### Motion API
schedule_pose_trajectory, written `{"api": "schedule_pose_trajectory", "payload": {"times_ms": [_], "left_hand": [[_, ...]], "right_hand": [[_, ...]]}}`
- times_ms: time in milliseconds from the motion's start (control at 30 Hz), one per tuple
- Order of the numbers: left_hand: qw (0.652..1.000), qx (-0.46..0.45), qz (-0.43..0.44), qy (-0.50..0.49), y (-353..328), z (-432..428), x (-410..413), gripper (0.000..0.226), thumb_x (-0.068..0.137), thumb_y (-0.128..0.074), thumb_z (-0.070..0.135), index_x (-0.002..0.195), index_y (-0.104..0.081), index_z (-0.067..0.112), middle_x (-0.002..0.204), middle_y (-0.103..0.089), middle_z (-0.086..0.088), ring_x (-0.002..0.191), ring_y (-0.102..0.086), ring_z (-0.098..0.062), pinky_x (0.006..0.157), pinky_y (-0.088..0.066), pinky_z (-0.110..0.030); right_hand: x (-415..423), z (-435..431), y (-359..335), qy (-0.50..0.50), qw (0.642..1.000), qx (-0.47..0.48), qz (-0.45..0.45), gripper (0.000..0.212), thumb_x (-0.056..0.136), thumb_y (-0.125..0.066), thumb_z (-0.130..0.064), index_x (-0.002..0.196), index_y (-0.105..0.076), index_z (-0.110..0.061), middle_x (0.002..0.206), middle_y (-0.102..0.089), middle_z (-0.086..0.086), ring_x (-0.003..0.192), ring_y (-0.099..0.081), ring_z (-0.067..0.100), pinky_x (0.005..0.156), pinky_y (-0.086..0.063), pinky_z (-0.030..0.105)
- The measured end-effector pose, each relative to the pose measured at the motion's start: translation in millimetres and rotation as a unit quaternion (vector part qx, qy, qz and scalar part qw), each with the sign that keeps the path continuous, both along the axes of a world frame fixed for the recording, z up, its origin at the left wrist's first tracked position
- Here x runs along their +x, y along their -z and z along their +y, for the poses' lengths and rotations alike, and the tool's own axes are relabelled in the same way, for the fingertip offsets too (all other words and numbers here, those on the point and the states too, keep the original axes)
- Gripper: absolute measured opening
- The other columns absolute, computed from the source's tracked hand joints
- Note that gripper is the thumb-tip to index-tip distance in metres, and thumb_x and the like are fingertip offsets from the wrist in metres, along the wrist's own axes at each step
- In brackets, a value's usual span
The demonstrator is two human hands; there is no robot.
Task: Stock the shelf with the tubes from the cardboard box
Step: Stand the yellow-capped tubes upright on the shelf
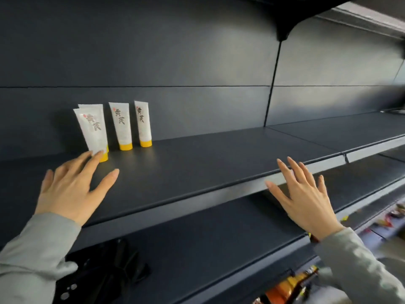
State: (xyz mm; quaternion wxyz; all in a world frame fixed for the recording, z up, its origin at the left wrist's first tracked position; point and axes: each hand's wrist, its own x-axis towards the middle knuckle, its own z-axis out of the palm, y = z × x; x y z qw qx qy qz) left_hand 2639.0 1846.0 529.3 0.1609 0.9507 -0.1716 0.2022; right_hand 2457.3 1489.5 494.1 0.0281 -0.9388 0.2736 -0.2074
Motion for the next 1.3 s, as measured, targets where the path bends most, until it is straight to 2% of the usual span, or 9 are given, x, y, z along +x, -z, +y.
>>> {"api": "schedule_pose_trajectory", "payload": {"times_ms": [333,500,667,867,1067,1200,1300], "left_hand": [[0.998,-0.009,0.008,0.056,29.7,-93.0,-90.4,0.071,0.087,-0.03,0.065,0.142,-0.036,0.02,0.149,-0.034,-0.002,0.134,-0.031,-0.03,0.111,-0.02,-0.053],[0.994,0.016,0.017,0.11,54.4,-129.9,-127.4,0.082,0.078,-0.017,0.066,0.142,-0.035,0.018,0.149,-0.034,-0.004,0.137,-0.03,-0.027,0.112,-0.018,-0.052],[0.983,0.006,0.028,0.18,83.1,-166.5,-155.6,0.076,0.082,-0.022,0.061,0.141,-0.038,0.016,0.146,-0.039,-0.005,0.133,-0.035,-0.029,0.112,-0.018,-0.053],[0.965,0.05,0.096,0.24,130.1,-214.4,-158.6,0.083,0.077,-0.016,0.065,0.143,-0.034,0.018,0.15,-0.033,-0.004,0.137,-0.031,-0.026,0.113,-0.016,-0.052],[0.94,0.103,0.148,0.29,186.4,-250.0,-145.2,0.07,0.089,-0.032,0.062,0.146,-0.026,0.021,0.154,-0.023,-0.002,0.14,-0.023,-0.025,0.114,-0.013,-0.051],[0.927,0.126,0.169,0.31,220.3,-264.0,-138.5,0.071,0.087,-0.03,0.061,0.146,-0.025,0.022,0.155,-0.02,-0.002,0.14,-0.022,-0.026,0.113,-0.012,-0.051],[0.918,0.144,0.183,0.322,241.8,-271.8,-138.3,0.066,0.091,-0.039,0.054,0.146,-0.024,0.022,0.155,-0.019,-0.001,0.141,-0.02,-0.026,0.114,-0.011,-0.051]], "right_hand": [[-99.3,-74.4,48.0,0.036,0.998,0.038,0.034,0.084,0.078,-0.011,-0.074,0.151,-0.008,-0.032,0.16,-0.006,-0.005,0.147,-0.003,0.019,0.116,-0.011,0.054],[-140.9,-90.1,72.6,0.053,0.995,0.07,0.038,0.084,0.078,-0.012,-0.072,0.151,-0.012,-0.031,0.16,-0.008,-0.005,0.147,-0.006,0.019,0.115,-0.011,0.054],[-179.5,-97.7,105.6,0.083,0.988,0.123,0.052,0.08,0.081,-0.014,-0.07,0.151,-0.006,-0.032,0.16,-0.004,-0.007,0.147,-0.003,0.014,0.116,-0.006,0.054],[-211.6,-90.8,150.3,0.143,0.974,0.171,0.05,0.076,0.085,-0.021,-0.065,0.151,-0.013,-0.028,0.16,-0.008,-0.003,0.147,-0.006,0.016,0.116,-0.007,0.054],[-227.3,-79.9,200.4,0.216,0.944,0.241,0.06,0.077,0.084,-0.022,-0.066,0.151,-0.014,-0.028,0.16,-0.007,-0.003,0.147,-0.007,0.017,0.117,-0.007,0.054],[-235.8,-70.9,235.9,0.275,0.917,0.287,0.03,0.075,0.087,-0.027,-0.065,0.151,-0.013,-0.028,0.16,-0.01,0.0,0.146,-0.013,0.022,0.116,-0.01,0.055],[-241.9,-64.9,263.5,0.309,0.895,0.319,0.032,0.071,0.091,-0.032,-0.061,0.151,-0.013,-0.027,0.16,-0.01,0.001,0.145,-0.016,0.023,0.116,-0.013,0.054]]}}
